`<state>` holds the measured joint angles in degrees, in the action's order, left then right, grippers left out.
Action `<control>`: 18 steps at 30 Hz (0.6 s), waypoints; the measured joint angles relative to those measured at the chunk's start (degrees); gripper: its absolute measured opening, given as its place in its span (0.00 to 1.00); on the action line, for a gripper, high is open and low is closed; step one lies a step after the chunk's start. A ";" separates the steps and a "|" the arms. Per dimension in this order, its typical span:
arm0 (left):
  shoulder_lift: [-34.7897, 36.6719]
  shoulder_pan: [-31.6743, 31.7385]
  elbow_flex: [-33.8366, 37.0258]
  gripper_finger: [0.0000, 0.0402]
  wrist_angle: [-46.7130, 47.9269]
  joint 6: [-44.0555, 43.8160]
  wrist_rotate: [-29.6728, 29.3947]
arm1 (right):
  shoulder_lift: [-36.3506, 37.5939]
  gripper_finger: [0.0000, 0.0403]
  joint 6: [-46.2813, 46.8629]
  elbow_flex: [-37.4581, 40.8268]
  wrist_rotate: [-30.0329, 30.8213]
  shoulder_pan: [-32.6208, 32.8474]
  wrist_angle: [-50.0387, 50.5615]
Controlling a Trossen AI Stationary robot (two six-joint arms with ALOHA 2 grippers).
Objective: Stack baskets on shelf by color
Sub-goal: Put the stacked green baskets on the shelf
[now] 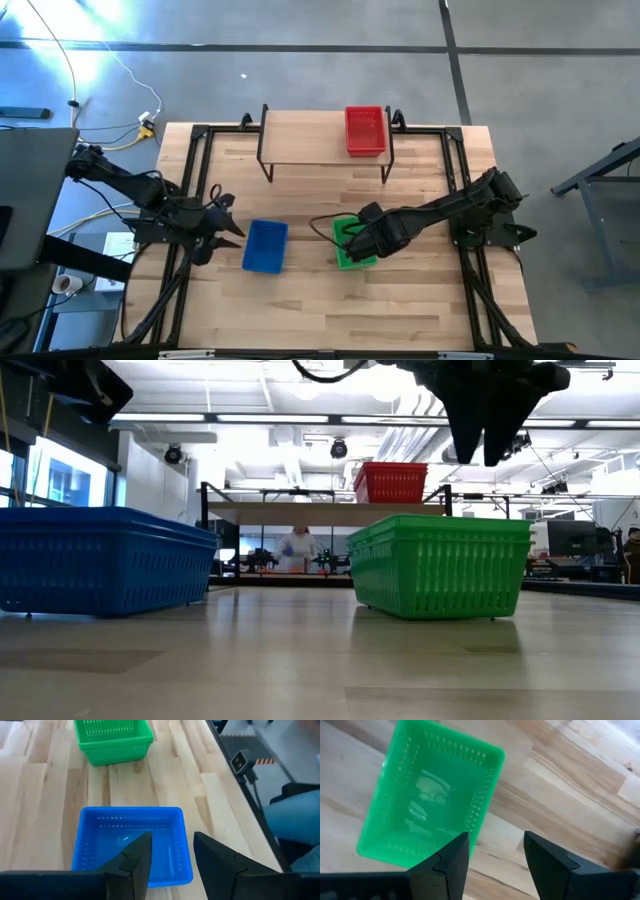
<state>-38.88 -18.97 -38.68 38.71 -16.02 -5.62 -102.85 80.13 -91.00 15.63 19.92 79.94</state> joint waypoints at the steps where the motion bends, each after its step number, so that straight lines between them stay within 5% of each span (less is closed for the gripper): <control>1: 0.01 -0.19 0.42 0.34 -1.09 -0.36 -0.01 | 0.00 0.44 -0.79 0.00 -0.38 -0.10 0.22; 18: -0.04 -0.98 3.41 0.34 -6.14 -1.39 -0.82 | 0.57 0.44 -4.39 0.00 0.67 -0.16 10.09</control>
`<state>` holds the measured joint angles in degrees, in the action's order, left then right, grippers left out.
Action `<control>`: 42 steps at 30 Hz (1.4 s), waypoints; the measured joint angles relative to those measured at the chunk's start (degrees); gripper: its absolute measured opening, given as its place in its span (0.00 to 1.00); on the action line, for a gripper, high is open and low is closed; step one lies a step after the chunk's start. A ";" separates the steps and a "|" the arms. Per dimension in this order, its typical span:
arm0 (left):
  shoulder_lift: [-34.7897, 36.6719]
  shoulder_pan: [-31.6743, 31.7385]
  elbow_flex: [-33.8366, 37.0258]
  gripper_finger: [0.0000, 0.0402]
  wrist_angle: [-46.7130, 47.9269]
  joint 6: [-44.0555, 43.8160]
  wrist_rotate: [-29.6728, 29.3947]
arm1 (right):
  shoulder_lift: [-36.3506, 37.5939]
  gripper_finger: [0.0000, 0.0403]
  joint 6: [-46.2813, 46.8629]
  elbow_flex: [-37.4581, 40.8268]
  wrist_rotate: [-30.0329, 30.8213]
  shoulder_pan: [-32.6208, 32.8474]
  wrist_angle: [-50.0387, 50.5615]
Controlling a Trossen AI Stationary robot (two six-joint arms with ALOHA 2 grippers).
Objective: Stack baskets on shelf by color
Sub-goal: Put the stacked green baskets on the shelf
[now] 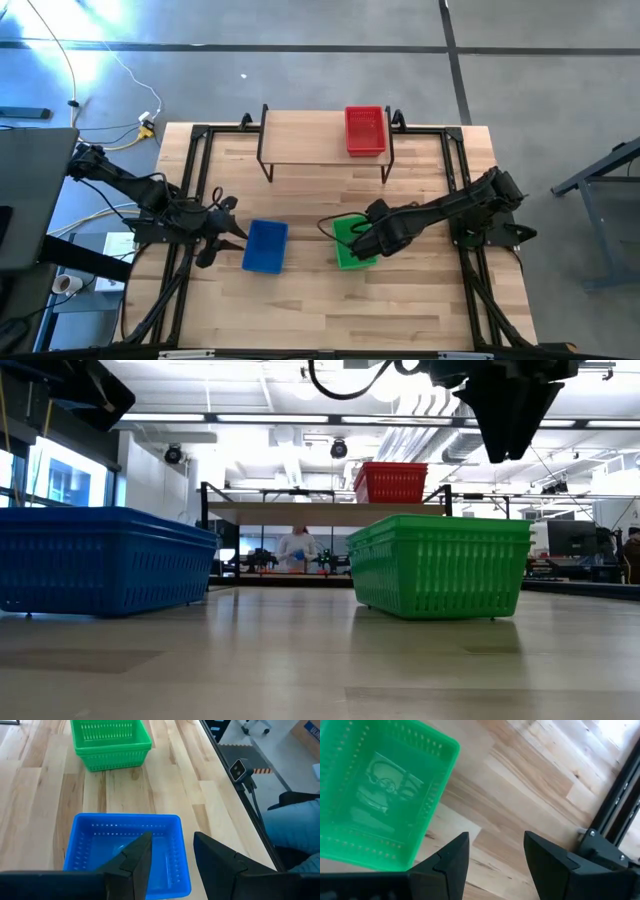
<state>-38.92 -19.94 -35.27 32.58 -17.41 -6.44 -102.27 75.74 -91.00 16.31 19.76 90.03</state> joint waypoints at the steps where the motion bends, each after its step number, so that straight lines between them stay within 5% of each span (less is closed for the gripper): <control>1: 0.00 0.00 0.00 0.34 0.00 0.00 0.00 | 0.18 0.44 -0.25 0.00 0.18 0.00 -0.03; 16: 0.00 0.00 -0.02 0.34 0.17 0.01 0.00 | 6.45 0.44 -1.66 0.30 7.25 -0.01 -0.16; 23: -0.02 0.00 -0.02 0.34 0.23 0.00 0.00 | 13.45 0.44 5.86 11.00 7.46 0.27 -1.55; 42: -0.02 0.02 -0.02 0.34 0.33 0.02 -3.43 | 24.64 0.44 5.21 27.86 4.31 4.27 -36.88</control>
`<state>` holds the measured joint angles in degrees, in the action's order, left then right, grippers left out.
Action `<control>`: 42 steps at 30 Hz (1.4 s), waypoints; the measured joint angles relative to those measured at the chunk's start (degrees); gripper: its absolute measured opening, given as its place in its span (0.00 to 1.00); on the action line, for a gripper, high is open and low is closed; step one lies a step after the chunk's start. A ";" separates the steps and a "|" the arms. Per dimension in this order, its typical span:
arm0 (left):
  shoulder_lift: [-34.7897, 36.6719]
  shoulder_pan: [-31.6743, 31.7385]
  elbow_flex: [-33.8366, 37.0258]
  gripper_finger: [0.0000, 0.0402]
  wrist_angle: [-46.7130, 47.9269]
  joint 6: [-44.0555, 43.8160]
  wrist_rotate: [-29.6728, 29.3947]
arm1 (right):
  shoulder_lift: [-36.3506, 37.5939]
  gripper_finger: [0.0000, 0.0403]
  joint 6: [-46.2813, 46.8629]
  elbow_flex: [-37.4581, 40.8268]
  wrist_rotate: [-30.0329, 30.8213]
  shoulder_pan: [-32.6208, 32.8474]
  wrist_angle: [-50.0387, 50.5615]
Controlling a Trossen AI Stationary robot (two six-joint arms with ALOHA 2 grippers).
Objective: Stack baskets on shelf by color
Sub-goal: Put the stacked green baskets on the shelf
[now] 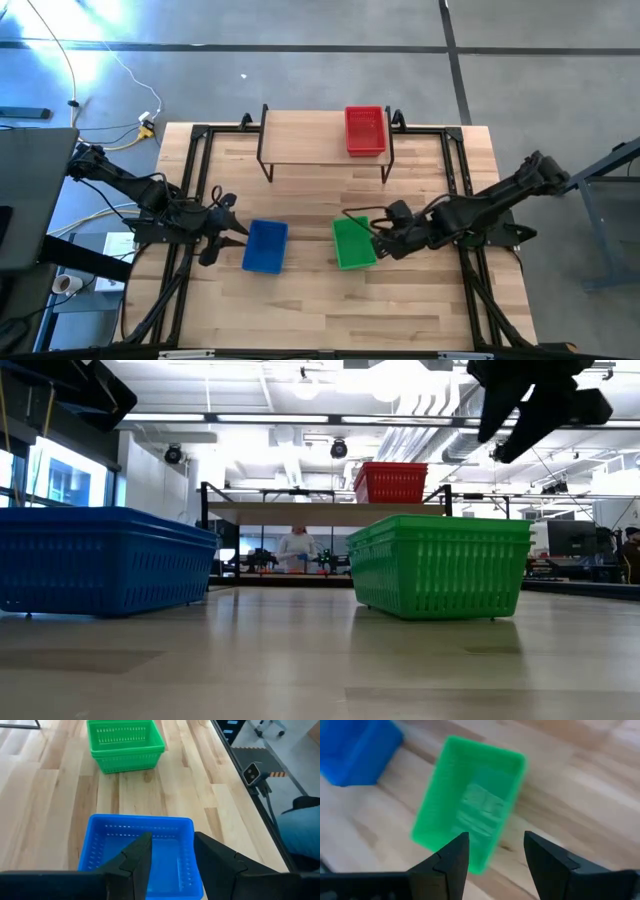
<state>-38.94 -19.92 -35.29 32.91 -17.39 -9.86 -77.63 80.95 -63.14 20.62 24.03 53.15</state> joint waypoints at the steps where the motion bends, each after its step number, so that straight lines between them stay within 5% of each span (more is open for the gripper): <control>1: 0.00 0.00 0.00 0.34 0.00 -0.02 -0.27 | -0.24 0.44 0.03 0.48 0.23 0.28 -2.10; 14: 0.00 0.00 -0.02 0.34 0.13 0.00 -1.28 | -0.41 0.44 -9.15 2.72 6.52 1.86 -31.03; 27: -0.01 0.00 -0.02 0.34 0.24 0.00 -1.27 | -1.69 0.44 -15.86 -2.19 8.44 1.47 -35.06; 42: -0.07 0.00 -0.07 0.34 0.24 0.02 -1.29 | -9.64 0.44 1.51 -12.03 -0.69 -3.01 -0.76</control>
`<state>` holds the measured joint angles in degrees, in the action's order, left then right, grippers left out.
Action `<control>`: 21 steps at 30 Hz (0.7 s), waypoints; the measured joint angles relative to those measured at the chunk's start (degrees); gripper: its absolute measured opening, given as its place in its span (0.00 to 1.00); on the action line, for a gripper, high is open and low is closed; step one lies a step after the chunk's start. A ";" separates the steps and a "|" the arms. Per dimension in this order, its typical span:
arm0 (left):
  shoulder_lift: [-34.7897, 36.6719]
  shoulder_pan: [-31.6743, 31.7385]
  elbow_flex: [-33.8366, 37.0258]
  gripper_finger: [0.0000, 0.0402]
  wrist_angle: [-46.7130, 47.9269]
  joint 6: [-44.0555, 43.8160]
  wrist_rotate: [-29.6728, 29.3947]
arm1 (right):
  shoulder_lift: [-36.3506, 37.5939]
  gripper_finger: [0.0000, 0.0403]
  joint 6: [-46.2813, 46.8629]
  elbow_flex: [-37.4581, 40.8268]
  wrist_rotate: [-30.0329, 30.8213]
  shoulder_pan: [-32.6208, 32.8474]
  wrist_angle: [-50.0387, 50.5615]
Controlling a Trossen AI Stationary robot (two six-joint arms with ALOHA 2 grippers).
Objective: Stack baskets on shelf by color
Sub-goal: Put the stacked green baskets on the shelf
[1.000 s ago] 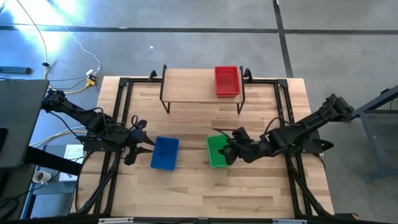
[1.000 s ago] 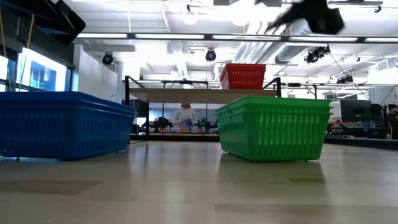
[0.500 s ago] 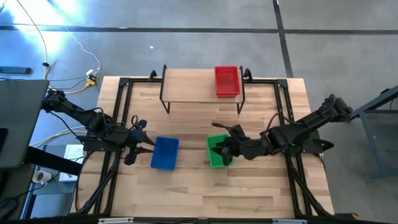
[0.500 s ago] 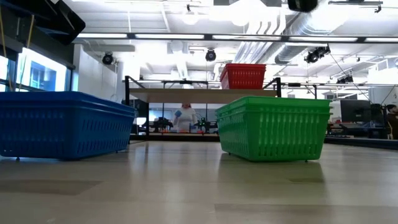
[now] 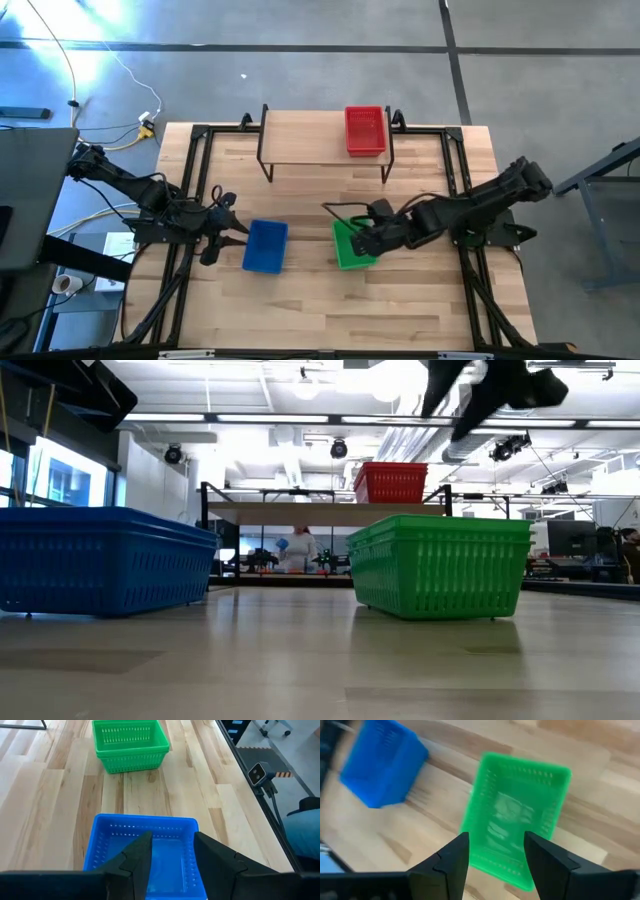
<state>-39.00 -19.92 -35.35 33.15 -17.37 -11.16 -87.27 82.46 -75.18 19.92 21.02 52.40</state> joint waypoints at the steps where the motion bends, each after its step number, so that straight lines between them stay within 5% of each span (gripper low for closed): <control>1: 0.00 0.00 0.00 0.34 0.02 0.00 0.00 | -0.73 0.44 0.55 0.00 -1.35 -0.36 0.36; 21: 0.00 0.00 0.00 0.34 -0.02 1.05 -0.14 | -13.35 0.44 2.62 -0.02 -9.09 -6.29 5.77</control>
<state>-39.00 -19.92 -35.35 33.12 -16.32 -11.30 -100.62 85.08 -75.20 10.83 14.73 58.16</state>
